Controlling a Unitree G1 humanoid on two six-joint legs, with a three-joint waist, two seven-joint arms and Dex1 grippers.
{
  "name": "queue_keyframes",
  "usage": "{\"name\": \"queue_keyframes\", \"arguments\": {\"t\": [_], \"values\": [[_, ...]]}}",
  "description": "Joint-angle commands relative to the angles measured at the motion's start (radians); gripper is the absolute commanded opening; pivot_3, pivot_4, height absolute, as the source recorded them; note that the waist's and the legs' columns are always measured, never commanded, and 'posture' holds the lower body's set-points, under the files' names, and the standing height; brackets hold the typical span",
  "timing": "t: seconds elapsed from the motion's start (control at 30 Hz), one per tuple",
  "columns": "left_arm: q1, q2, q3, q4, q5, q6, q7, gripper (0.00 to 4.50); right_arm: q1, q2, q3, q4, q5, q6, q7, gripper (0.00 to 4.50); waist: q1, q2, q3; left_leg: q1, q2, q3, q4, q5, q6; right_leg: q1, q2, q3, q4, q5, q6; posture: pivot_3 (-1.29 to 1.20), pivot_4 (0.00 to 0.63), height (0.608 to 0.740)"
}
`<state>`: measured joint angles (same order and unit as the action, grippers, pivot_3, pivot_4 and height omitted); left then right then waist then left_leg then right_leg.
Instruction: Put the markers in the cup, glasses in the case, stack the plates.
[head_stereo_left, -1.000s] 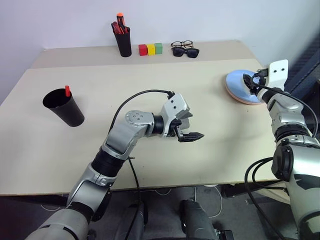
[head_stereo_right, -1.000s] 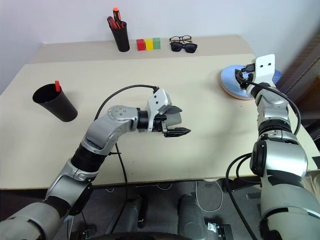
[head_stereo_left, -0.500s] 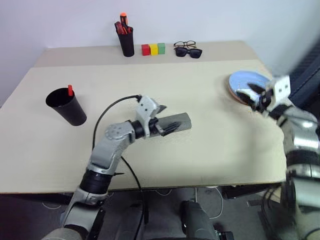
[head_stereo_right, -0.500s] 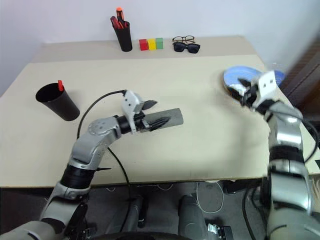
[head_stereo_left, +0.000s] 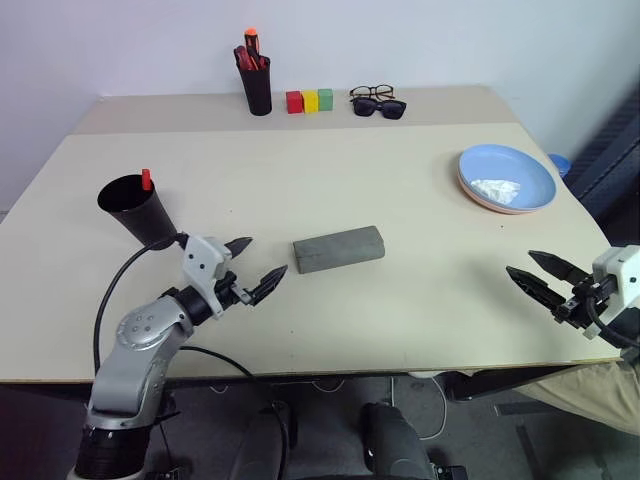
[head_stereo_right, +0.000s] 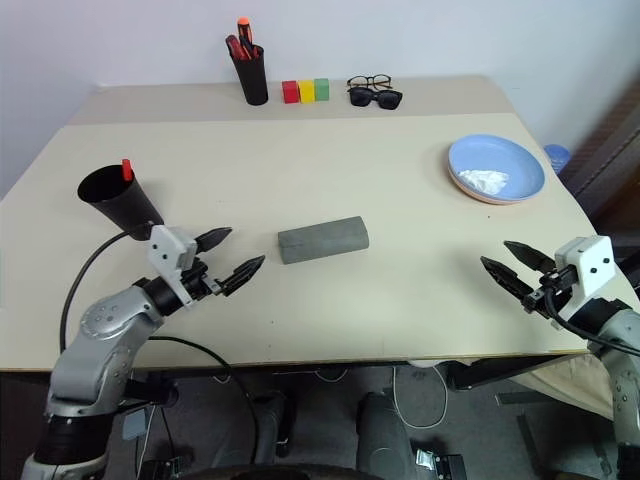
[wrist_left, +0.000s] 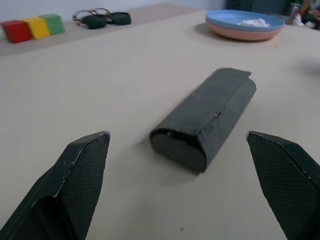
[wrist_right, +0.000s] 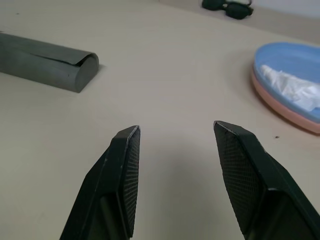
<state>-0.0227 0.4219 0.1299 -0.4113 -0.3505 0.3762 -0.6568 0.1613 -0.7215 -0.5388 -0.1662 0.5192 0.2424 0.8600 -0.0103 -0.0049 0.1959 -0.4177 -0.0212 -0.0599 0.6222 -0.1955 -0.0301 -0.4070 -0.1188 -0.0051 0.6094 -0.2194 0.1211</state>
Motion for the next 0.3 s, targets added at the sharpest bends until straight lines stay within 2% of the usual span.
{"name": "queue_keyframes", "arguments": {"t": [0.03, 0.3], "values": [[0.028, 0.018, 0.038, -0.062, -0.041, -0.021, -0.003, 4.5, 0.027, 0.017, -0.025, -0.045, -0.002, -0.02, -0.02, 2.35, 0.001, 0.0, 0.0, -0.001, 0.0, 0.0, 0.0, 0.0, 0.0, 0.0, 0.0, 0.0, -0.001, 0.0, 0.0, 0.0, 0.15, 0.74], [0.041, 0.046, 0.038, -0.074, -0.089, -0.008, -0.017, 4.5, 0.054, 0.014, -0.023, -0.047, -0.004, -0.034, -0.02, 2.35, 0.002, 0.0, 0.0, -0.003, 0.0, 0.0, 0.001, 0.0, 0.0, -0.001, 0.0, 0.0, -0.003, 0.0, 0.0, 0.0, 0.15, 0.74]]}}
